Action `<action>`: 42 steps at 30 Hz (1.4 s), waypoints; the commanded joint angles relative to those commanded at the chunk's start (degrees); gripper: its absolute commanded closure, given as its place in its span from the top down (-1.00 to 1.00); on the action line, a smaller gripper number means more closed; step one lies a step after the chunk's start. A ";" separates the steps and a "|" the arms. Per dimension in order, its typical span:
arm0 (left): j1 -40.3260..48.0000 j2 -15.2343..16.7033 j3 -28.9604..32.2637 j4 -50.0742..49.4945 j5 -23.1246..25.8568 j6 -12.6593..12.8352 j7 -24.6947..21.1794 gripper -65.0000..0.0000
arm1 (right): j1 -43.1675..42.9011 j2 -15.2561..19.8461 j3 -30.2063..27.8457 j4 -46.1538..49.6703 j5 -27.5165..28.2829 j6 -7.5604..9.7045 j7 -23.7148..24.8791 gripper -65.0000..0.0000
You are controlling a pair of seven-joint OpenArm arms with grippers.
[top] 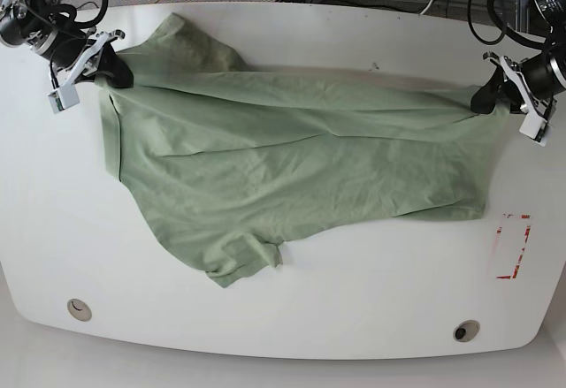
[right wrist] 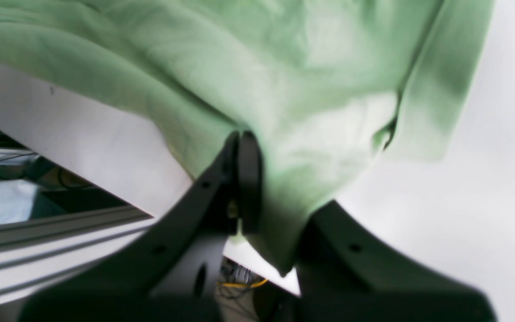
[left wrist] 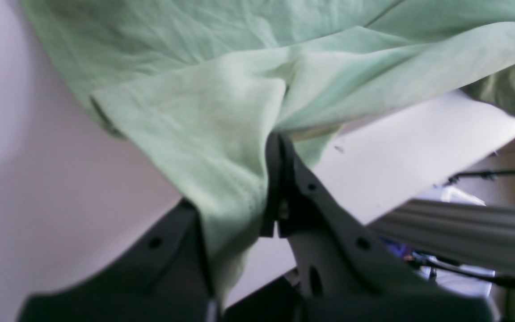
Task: Layout the t-shirt on the table in an organized manner, then fold the t-shirt properly
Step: 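Lift the shoulder edge with both grippers and fold it over the shirt body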
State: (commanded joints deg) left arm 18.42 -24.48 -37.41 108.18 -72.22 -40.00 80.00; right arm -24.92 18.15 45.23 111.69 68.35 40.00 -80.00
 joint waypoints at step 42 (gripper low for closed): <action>1.93 0.62 -2.81 -2.73 -5.63 0.00 0.00 -1.00 | 5.71 6.86 -5.45 -4.40 2.99 0.00 0.00 -1.00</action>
State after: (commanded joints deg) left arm 20.35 -23.87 -40.22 105.45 -77.85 -40.00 80.00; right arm -19.21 25.01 39.78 107.30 71.34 40.00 -80.00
